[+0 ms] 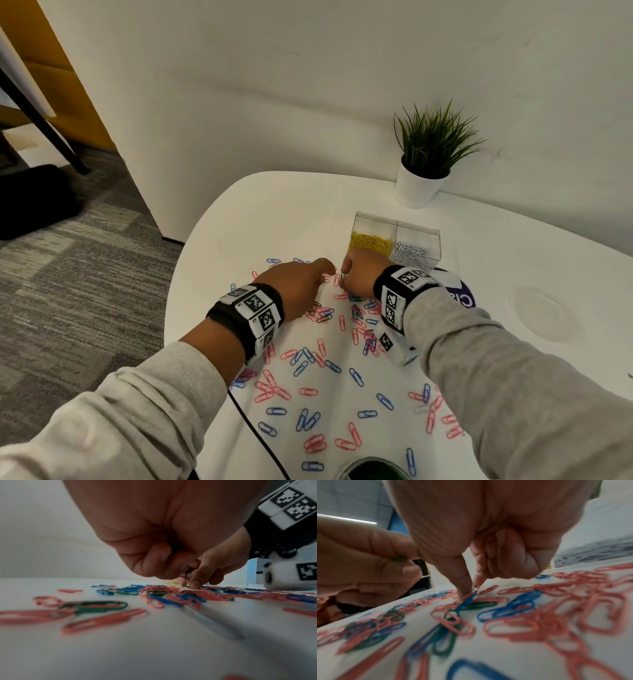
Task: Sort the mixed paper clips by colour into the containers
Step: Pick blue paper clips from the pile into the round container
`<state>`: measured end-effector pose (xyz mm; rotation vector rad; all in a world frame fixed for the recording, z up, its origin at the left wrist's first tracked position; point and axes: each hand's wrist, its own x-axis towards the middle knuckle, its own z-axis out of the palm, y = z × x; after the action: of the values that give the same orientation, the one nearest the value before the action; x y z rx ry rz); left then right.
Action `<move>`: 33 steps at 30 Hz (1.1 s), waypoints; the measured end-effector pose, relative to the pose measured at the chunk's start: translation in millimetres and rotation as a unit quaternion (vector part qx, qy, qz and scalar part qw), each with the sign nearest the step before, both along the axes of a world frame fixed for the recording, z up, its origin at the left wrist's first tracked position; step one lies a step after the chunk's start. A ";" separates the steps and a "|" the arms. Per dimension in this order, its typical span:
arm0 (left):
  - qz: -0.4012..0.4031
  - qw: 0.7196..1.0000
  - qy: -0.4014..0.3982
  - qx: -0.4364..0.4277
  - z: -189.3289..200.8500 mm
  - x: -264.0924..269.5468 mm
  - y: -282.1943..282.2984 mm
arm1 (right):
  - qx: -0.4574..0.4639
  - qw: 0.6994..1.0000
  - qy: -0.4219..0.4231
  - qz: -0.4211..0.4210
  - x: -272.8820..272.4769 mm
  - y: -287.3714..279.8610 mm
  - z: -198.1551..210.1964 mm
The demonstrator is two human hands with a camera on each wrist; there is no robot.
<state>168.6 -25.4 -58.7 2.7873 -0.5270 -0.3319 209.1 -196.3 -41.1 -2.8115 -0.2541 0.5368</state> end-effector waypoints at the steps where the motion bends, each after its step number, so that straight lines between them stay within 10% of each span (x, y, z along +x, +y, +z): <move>1: -0.004 1.000 -0.002 -0.009 0.5 0.6 0.4 | -0.004 1.000 0.013 0.005 -0.2 0.9 2.4; 10: -0.011 1.000 0.014 0.003 18.2 -9.4 1.7 | 0.267 0.958 0.077 -0.070 -82.1 -39.9 59.1; 19: -0.086 0.984 0.099 -0.118 76.9 -73.5 -30.9 | 0.090 0.988 0.049 0.116 -220.5 -61.7 67.1; 33: -0.162 0.977 0.119 0.067 81.9 -167.2 -35.6 | -0.008 0.971 -0.084 0.225 -282.9 -60.7 31.9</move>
<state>1.3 -61.0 23.2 2.7274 -0.9287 -0.7852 -73.8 -257.0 -9.1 -2.8180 -0.9399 0.3890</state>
